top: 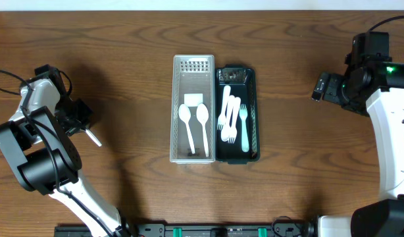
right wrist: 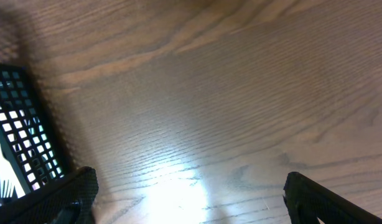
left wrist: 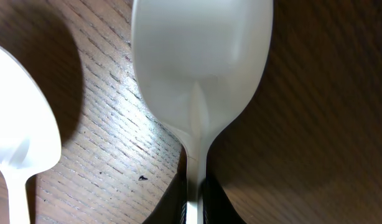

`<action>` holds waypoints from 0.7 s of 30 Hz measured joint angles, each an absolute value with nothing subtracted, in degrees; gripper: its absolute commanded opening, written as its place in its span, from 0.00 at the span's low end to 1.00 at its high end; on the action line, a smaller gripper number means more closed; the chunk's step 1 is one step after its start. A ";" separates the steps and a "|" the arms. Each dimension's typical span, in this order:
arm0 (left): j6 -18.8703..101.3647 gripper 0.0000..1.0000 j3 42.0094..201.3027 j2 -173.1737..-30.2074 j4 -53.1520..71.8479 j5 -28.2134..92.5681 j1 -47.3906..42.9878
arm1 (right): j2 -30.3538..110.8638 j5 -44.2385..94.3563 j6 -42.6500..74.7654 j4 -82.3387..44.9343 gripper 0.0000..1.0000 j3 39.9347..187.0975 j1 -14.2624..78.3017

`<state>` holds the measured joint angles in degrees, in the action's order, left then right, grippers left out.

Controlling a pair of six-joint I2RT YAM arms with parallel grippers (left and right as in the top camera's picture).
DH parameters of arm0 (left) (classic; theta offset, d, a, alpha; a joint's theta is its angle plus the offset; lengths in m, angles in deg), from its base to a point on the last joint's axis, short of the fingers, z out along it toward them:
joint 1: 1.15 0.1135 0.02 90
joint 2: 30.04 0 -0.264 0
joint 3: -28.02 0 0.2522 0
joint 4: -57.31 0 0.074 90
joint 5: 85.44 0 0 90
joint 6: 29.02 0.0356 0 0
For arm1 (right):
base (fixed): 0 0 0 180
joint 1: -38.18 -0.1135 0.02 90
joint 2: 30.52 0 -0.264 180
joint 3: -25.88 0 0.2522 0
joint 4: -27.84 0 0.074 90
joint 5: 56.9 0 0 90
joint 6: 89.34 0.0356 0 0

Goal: Pack container
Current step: 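Return the left gripper to the spoons and grasp a third spoon, then carry the third spoon into the white basket and release it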

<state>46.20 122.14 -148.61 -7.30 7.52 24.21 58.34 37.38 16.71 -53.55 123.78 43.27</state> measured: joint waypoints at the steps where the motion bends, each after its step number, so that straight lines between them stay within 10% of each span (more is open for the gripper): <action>1: 46.18 0.06 122.09 -148.54 -7.56 7.35 24.08 | 58.34 37.38 16.71 -53.55 0.99 123.78 43.27; 9: 46.20 0.05 120.72 -140.87 -13.90 6.54 15.73 | 58.34 37.38 16.71 -53.57 0.99 123.78 43.27; 21: 46.09 0.06 122.55 -114.38 -15.65 6.56 -21.62 | 58.34 37.40 16.71 -53.44 0.99 123.78 43.27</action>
